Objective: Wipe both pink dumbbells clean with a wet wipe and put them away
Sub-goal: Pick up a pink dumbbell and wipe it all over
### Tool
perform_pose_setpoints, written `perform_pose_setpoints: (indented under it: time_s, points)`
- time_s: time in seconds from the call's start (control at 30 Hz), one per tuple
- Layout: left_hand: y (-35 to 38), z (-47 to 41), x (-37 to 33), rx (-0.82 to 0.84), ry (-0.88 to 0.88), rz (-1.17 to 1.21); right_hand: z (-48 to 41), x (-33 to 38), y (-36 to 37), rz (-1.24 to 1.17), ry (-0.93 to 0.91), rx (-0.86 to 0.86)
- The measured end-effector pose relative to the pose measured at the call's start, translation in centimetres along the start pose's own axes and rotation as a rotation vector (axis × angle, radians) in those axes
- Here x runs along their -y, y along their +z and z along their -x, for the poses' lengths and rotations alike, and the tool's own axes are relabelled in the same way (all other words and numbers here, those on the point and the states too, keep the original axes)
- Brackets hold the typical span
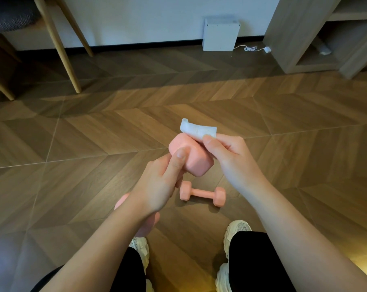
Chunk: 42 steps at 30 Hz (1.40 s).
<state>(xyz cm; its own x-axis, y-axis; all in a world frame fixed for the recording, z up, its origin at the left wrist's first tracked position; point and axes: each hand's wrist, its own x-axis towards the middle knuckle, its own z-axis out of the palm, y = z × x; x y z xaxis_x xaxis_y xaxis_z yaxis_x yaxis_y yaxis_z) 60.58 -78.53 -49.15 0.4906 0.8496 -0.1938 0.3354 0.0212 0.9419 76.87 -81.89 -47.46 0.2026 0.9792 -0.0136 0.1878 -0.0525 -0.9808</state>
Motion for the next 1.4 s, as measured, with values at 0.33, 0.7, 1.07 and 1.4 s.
perform_pose_setpoints:
  time_s: [0.33, 0.7, 1.07, 1.4]
  points:
    - [-0.3, -0.4, 0.5, -0.017, -0.009, -0.063, 0.0, 0.1, 0.4, -0.012, 0.014, 0.008]
    - [-0.4, -0.6, 0.8, -0.041, 0.005, -0.133, 0.5, 0.4, 0.6, -0.010, 0.060, -0.020]
    - [-0.4, -0.8, 0.7, -0.049, -0.016, -0.095, 0.8, 0.8, 0.8, -0.039, 0.053, -0.046]
    - [-0.3, -1.0, 0.6, -0.076, -0.092, -0.003, 1.1, 0.9, 1.0, -0.001, 0.008, -0.053]
